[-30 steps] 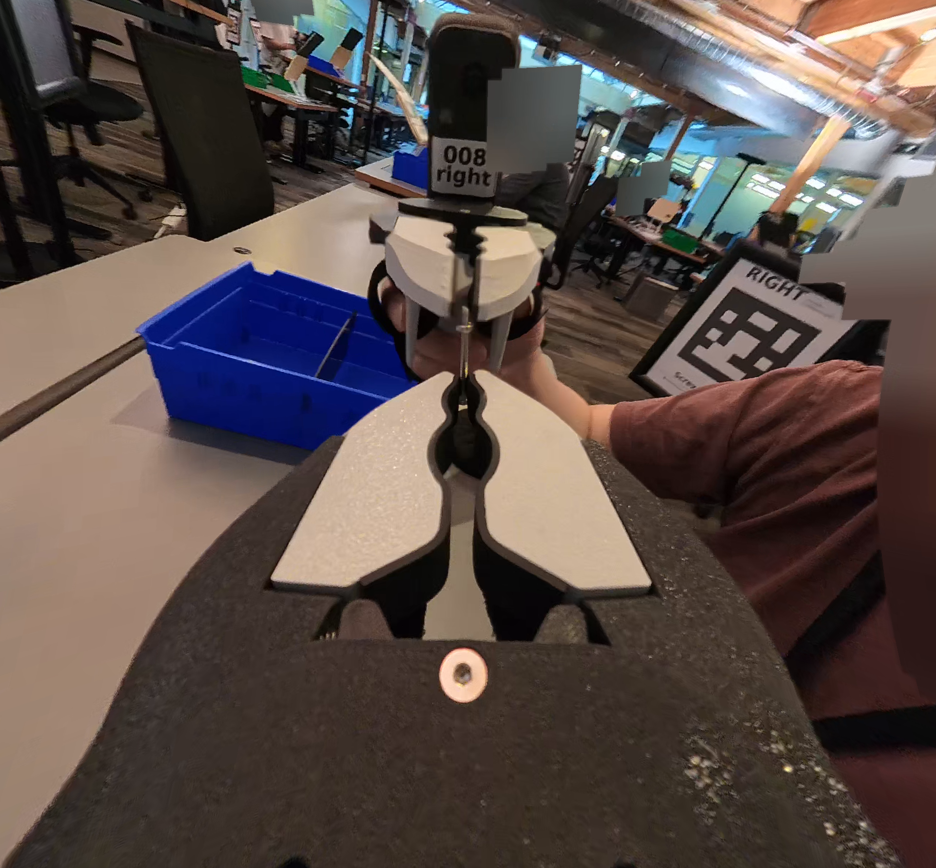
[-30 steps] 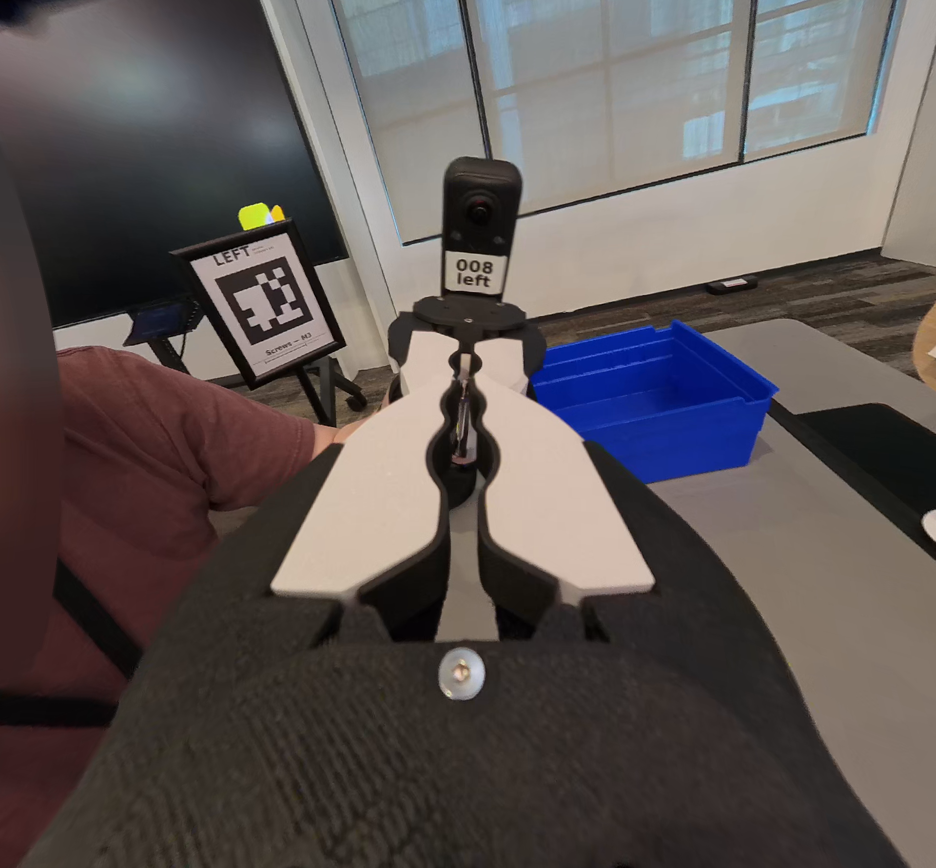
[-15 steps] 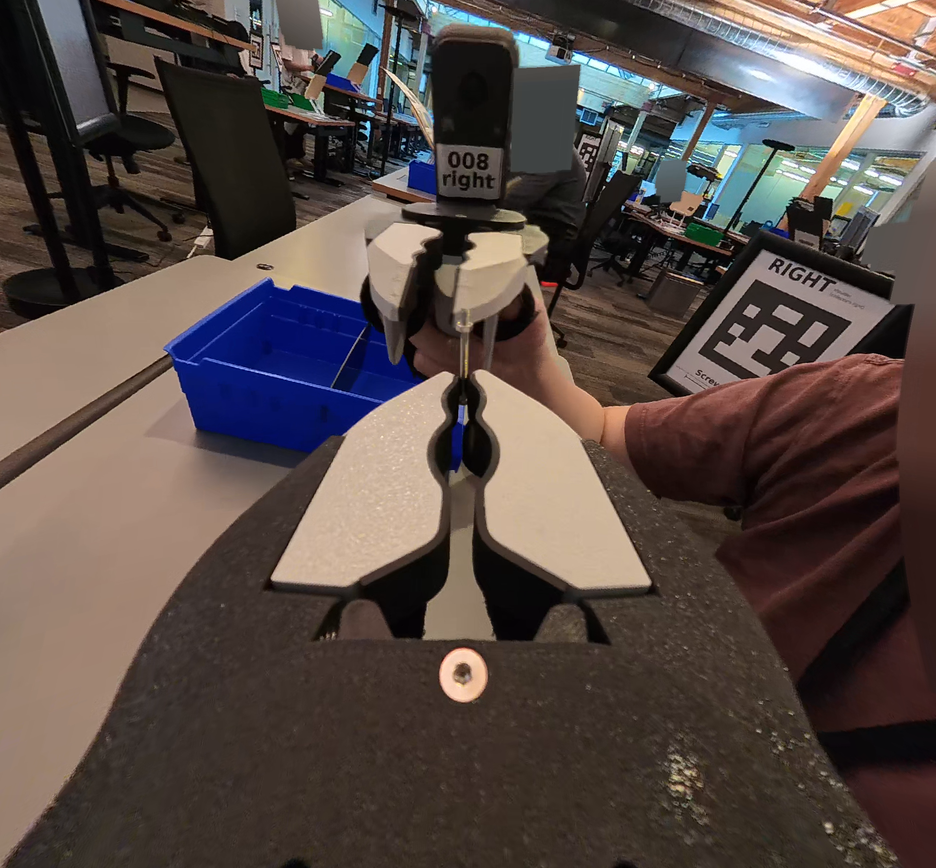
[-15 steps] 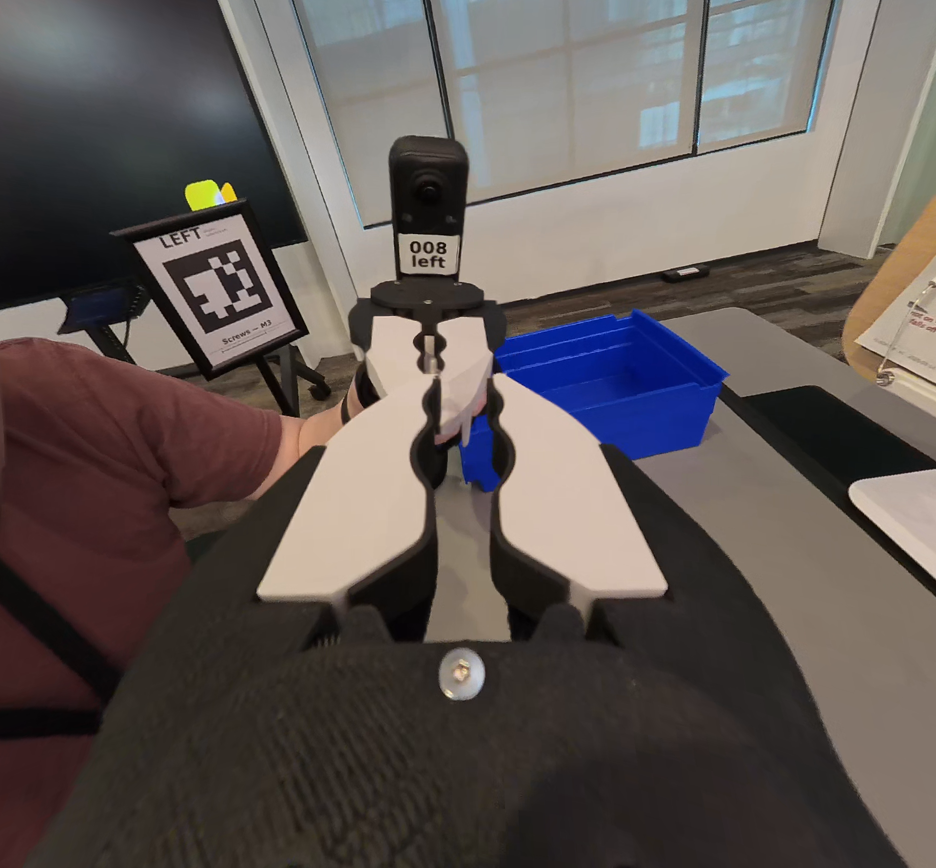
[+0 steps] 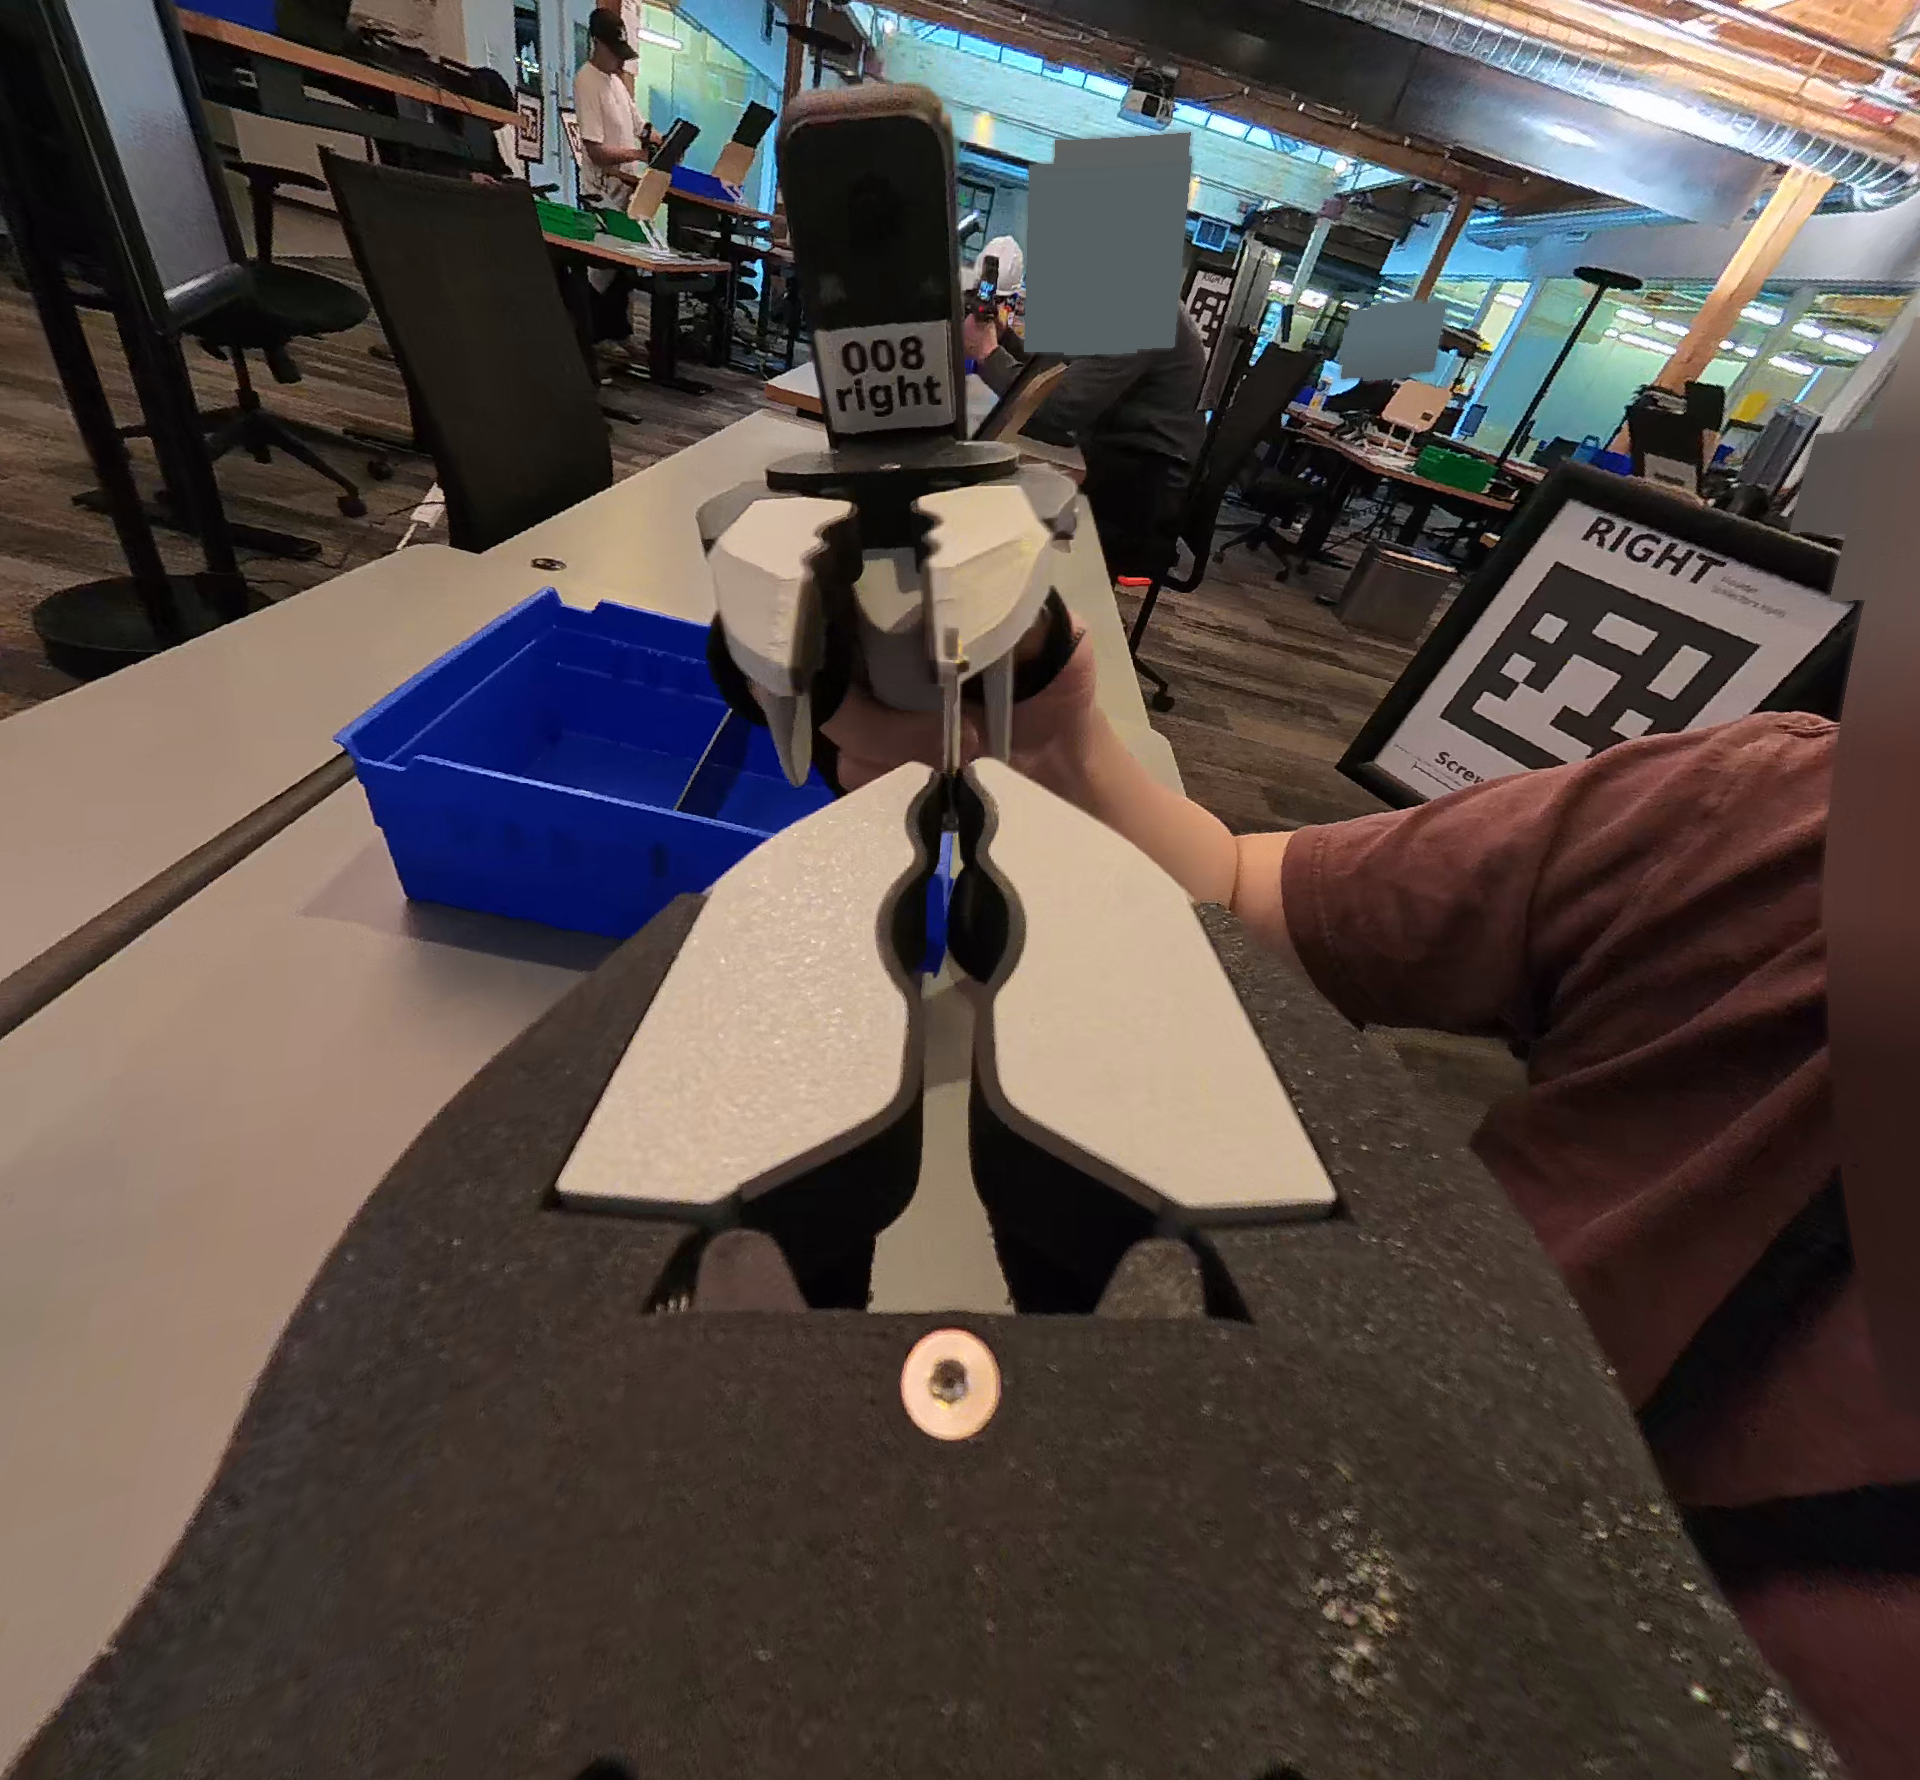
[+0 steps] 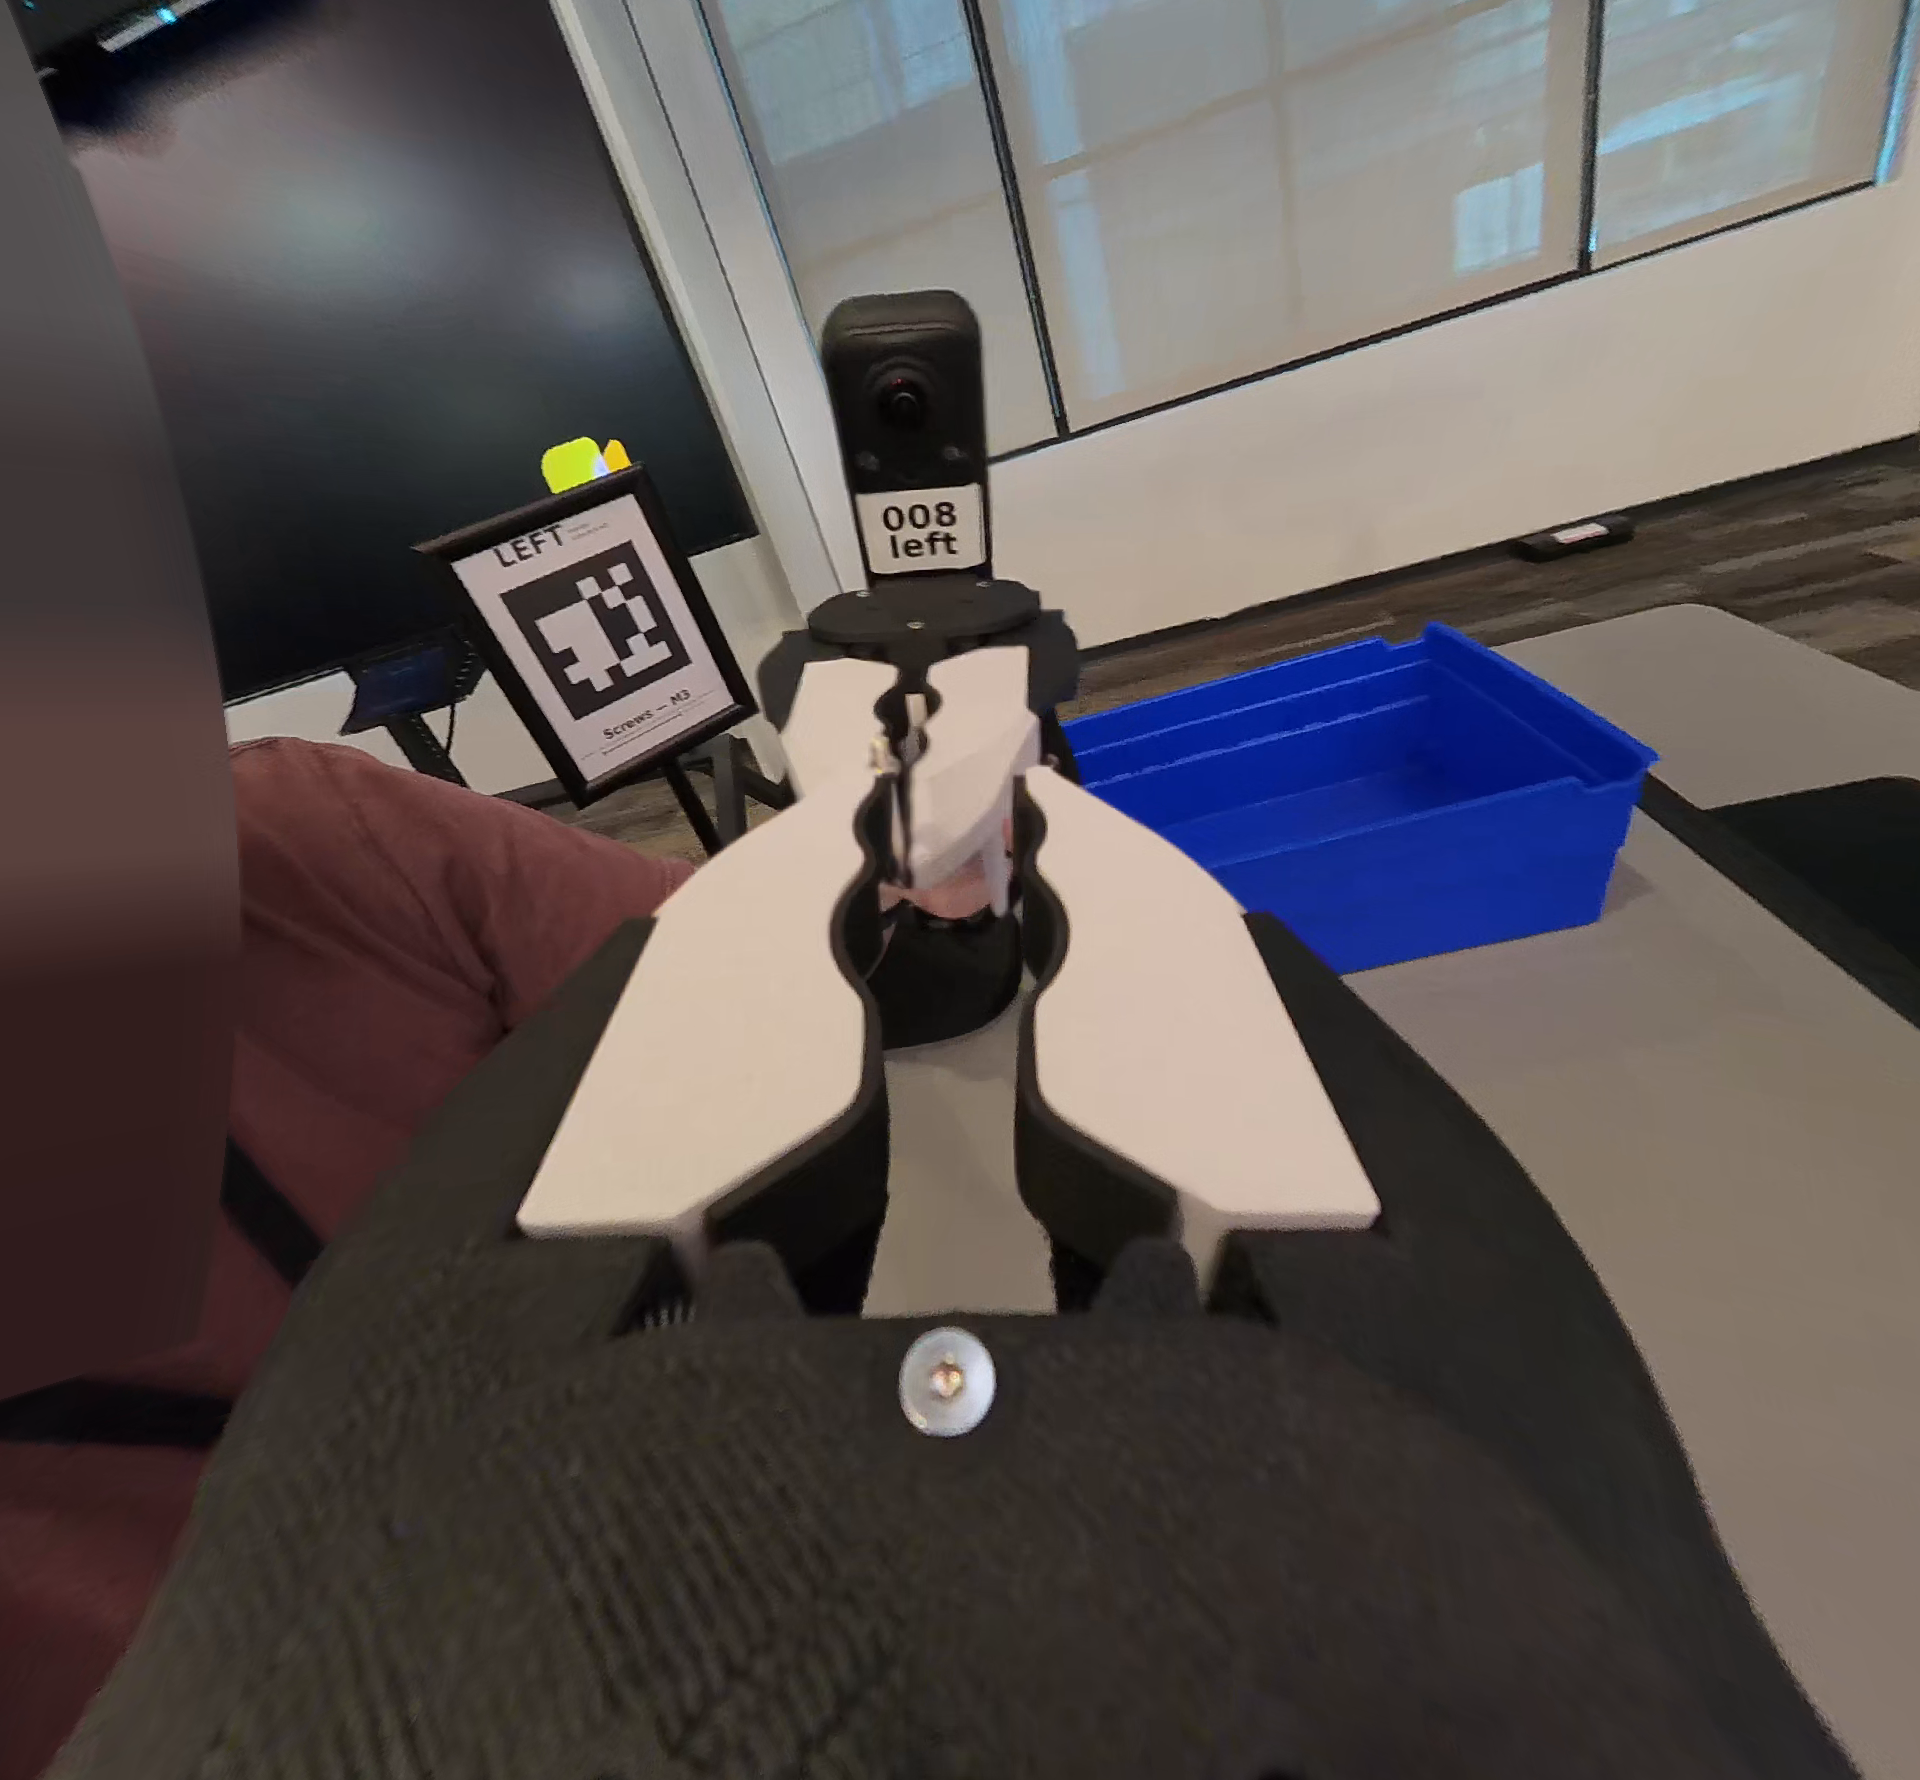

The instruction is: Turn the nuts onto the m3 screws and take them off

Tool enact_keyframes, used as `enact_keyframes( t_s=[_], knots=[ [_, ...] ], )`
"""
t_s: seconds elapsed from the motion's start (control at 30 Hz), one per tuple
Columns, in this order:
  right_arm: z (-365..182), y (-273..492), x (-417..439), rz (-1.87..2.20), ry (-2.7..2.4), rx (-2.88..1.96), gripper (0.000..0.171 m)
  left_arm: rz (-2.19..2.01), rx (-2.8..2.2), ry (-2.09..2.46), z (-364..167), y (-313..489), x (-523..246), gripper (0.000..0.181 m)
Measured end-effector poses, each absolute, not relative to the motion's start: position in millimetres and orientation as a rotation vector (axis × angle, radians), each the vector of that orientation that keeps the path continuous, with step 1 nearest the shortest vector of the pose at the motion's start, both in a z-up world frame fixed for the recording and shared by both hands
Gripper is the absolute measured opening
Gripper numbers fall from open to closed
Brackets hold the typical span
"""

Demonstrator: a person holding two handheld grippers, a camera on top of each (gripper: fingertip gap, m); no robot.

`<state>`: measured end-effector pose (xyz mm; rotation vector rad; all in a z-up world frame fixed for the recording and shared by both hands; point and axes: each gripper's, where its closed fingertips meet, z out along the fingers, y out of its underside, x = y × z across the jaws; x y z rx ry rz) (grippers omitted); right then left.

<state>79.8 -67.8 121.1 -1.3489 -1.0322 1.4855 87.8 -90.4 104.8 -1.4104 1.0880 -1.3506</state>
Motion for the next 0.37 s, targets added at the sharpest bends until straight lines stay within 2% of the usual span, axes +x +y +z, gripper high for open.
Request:
enact_keyframes(
  t_s=[0.37],
  knots=[
    [122.2, -84.6, 68.5, 1.572, -1.091, -1.274, 0.032, -1.397, -1.378, 1.121, 106.6, -103.2, 94.6, 0.002]
  ],
)
